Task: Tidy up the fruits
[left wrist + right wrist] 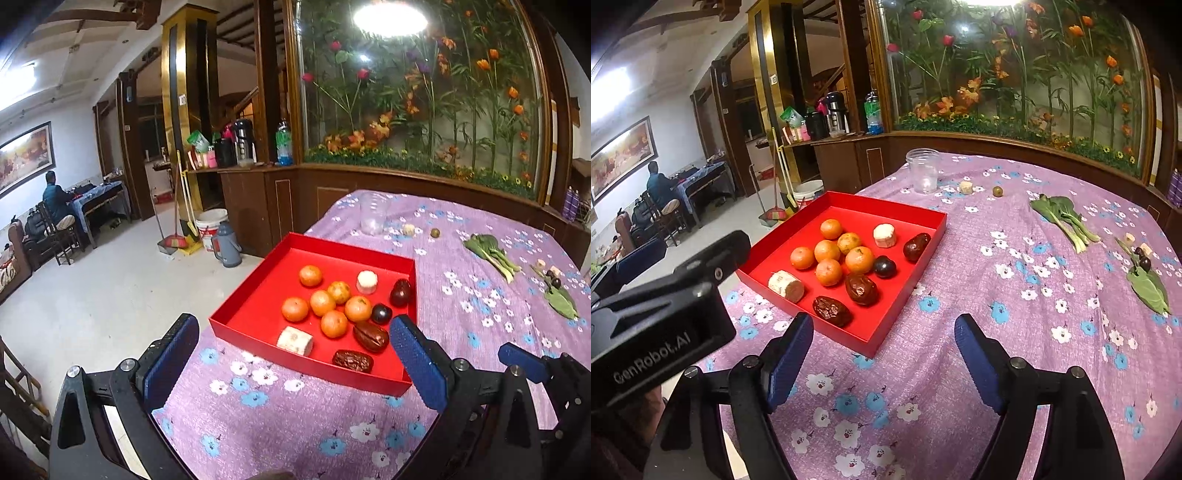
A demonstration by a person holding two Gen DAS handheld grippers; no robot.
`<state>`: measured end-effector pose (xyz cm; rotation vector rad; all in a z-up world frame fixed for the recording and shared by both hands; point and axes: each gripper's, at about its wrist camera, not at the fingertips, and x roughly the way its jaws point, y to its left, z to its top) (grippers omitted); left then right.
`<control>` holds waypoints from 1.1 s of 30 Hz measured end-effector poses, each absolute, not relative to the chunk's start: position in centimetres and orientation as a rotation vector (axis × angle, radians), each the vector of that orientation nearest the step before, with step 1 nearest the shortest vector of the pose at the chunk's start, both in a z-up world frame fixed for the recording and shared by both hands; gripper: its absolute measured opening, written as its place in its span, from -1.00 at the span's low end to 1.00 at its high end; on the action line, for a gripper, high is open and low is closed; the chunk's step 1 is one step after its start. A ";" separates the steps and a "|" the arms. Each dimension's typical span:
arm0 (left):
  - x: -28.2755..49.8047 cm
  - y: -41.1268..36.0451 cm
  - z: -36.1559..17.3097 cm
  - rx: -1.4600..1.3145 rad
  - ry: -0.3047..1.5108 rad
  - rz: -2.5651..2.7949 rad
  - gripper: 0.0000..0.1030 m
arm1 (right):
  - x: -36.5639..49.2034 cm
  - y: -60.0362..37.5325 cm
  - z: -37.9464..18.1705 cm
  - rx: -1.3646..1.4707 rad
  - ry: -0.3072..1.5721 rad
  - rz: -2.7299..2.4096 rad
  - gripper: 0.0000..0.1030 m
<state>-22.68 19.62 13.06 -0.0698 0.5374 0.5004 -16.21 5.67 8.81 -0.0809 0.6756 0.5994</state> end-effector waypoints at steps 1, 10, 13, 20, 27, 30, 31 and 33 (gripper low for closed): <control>-22.5 19.6 12.9 -0.070 0.546 0.498 1.00 | -16.1 5.7 8.7 -0.082 0.679 0.597 0.66; -21.4 19.8 11.4 -0.091 0.612 0.467 1.00 | -15.7 6.1 7.9 -0.106 0.693 0.581 0.68; -21.0 19.9 11.0 -0.098 0.631 0.458 1.00 | -15.5 6.2 7.6 -0.110 0.694 0.576 0.69; -20.2 20.0 10.1 -0.104 0.662 0.442 1.00 | -15.0 6.5 7.1 -0.121 0.705 0.571 0.70; -19.8 20.2 9.6 -0.108 0.683 0.425 1.00 | -14.8 7.0 6.6 -0.139 0.708 0.570 0.70; -19.7 20.2 9.4 -0.104 0.690 0.426 1.00 | -14.7 7.1 6.5 -0.144 0.711 0.570 0.71; -19.7 20.3 9.4 -0.105 0.692 0.426 1.00 | -14.6 7.2 6.4 -0.145 0.712 0.570 0.72; -19.6 20.3 9.2 -0.105 0.694 0.428 1.00 | -14.6 7.4 6.4 -0.149 0.714 0.571 0.72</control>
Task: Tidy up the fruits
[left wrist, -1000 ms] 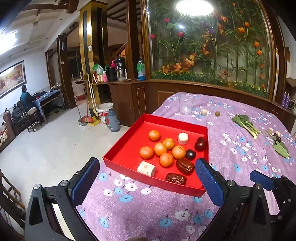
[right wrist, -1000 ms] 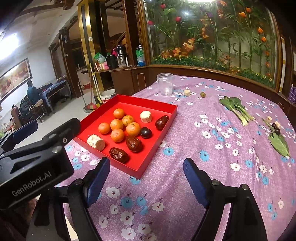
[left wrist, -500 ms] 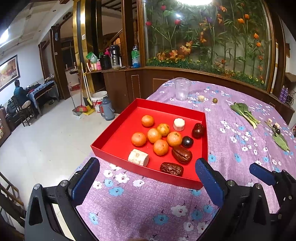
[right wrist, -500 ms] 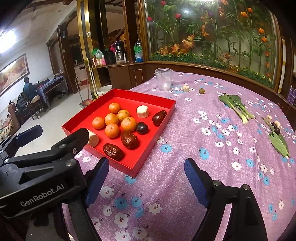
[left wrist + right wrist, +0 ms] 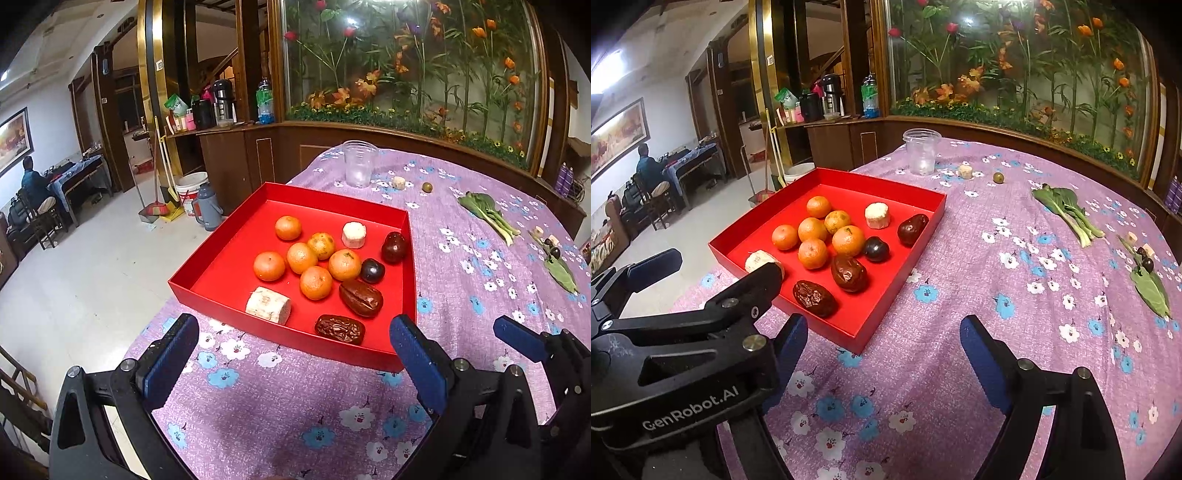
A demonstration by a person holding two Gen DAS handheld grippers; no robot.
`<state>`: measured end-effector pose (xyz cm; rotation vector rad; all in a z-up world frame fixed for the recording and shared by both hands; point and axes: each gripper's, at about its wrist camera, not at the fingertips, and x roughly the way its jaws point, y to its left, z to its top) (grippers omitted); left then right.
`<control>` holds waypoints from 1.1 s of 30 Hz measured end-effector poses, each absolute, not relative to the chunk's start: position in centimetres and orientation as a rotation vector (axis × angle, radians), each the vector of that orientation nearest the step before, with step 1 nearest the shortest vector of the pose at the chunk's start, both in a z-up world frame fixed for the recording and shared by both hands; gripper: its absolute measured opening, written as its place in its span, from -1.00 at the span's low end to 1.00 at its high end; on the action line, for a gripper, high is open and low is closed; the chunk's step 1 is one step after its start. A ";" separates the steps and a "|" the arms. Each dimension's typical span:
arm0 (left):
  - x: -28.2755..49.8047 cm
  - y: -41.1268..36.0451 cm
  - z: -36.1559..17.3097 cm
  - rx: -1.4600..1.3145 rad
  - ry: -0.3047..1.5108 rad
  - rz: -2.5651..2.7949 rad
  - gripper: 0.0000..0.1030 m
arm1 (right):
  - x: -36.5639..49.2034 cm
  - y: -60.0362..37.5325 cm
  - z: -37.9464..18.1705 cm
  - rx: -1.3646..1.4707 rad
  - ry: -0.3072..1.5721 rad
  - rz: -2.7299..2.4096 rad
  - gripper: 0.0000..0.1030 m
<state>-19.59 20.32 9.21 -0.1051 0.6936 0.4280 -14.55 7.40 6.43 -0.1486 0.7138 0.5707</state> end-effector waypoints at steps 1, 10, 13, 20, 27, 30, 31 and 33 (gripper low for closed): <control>-19.5 20.4 9.1 -0.106 0.696 0.428 1.00 | -14.5 7.5 6.4 -0.152 0.714 0.572 0.72; -19.0 21.0 9.1 -0.105 0.680 0.428 1.00 | -13.9 9.2 6.7 -0.198 0.700 0.590 0.75; -18.8 21.2 9.3 -0.115 0.677 0.420 1.00 | -13.6 9.6 6.8 -0.202 0.697 0.592 0.75; -18.5 21.9 9.0 -0.145 0.697 0.418 1.00 | -13.2 10.3 6.7 -0.208 0.706 0.592 0.76; -18.4 22.1 8.9 -0.147 0.698 0.409 1.00 | -13.0 10.7 6.4 -0.209 0.715 0.591 0.76; -18.3 21.9 8.9 -0.144 0.696 0.396 1.00 | -13.0 10.8 6.4 -0.207 0.720 0.589 0.76; -18.3 21.8 9.0 -0.143 0.694 0.394 1.00 | -13.0 10.7 6.4 -0.204 0.722 0.588 0.76; -18.4 21.6 9.2 -0.141 0.685 0.390 1.00 | -13.0 10.6 6.5 -0.196 0.724 0.588 0.76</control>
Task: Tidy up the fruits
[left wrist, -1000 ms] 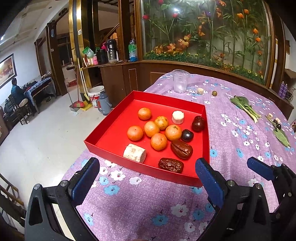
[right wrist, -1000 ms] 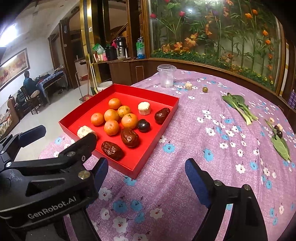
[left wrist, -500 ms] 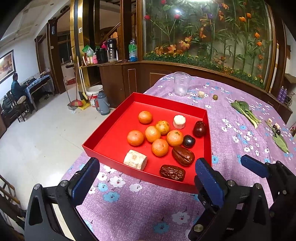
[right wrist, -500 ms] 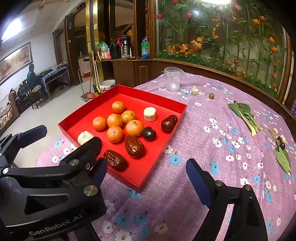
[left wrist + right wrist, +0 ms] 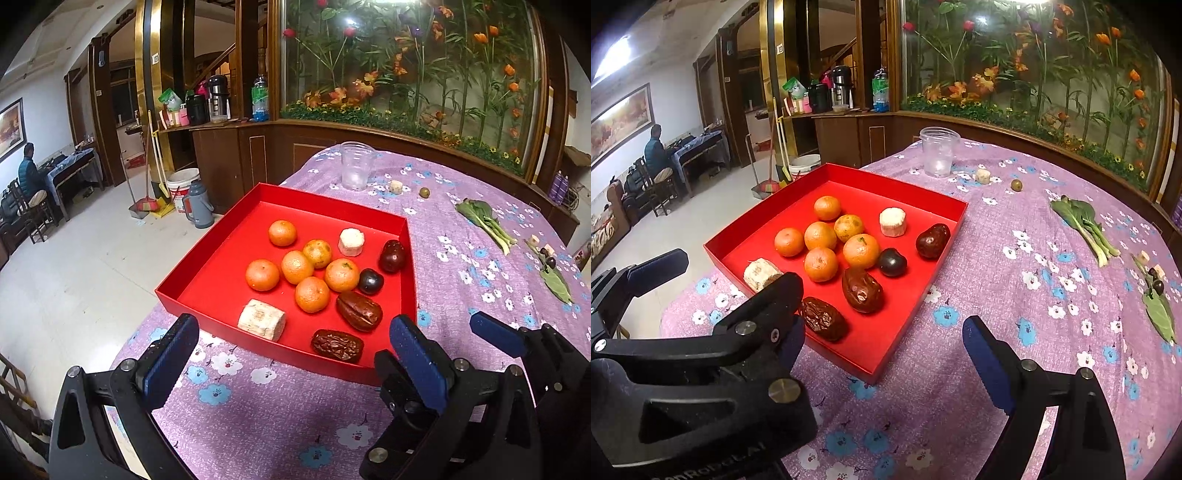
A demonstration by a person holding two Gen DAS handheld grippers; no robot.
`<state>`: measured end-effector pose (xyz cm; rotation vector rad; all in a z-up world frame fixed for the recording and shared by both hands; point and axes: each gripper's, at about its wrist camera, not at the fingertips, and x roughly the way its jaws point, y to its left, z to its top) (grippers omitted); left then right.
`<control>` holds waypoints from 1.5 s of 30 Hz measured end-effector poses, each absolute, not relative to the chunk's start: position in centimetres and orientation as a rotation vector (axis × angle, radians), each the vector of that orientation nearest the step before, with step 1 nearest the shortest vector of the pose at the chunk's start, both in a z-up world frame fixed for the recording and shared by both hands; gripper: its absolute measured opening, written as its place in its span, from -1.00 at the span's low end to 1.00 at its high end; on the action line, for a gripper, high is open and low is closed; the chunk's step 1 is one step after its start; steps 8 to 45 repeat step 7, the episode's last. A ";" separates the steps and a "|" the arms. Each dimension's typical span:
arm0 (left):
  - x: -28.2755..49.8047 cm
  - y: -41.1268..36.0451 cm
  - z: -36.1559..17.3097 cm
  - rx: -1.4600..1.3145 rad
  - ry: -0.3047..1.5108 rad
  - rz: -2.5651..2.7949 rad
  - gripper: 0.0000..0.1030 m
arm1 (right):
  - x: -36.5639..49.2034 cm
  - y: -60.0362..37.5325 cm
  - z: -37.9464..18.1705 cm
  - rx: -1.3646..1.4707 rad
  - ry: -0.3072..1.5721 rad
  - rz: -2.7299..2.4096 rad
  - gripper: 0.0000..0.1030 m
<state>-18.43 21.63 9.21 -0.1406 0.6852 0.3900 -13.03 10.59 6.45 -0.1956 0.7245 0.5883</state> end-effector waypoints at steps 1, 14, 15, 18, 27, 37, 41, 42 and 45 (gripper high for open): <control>-18.5 21.5 9.4 -0.138 0.679 0.391 1.00 | -13.1 10.5 6.5 -0.193 0.724 0.587 0.76; -19.1 20.9 10.3 -0.112 0.662 0.410 1.00 | -13.6 9.7 7.1 -0.188 0.705 0.587 0.76; -19.1 20.9 10.3 -0.112 0.662 0.410 1.00 | -13.6 9.7 7.1 -0.188 0.705 0.587 0.76; -19.1 20.9 10.3 -0.112 0.662 0.410 1.00 | -13.6 9.7 7.1 -0.188 0.705 0.587 0.76; -19.1 20.9 10.3 -0.112 0.662 0.410 1.00 | -13.6 9.7 7.1 -0.188 0.705 0.587 0.76; -19.1 20.9 10.3 -0.112 0.662 0.410 1.00 | -13.6 9.7 7.1 -0.188 0.705 0.587 0.76; -19.1 20.9 10.3 -0.112 0.662 0.410 1.00 | -13.6 9.7 7.1 -0.188 0.705 0.587 0.76; -19.1 20.9 10.3 -0.112 0.662 0.410 1.00 | -13.6 9.7 7.1 -0.188 0.705 0.587 0.76; -19.1 20.9 10.3 -0.112 0.662 0.410 1.00 | -13.6 9.7 7.1 -0.188 0.705 0.587 0.76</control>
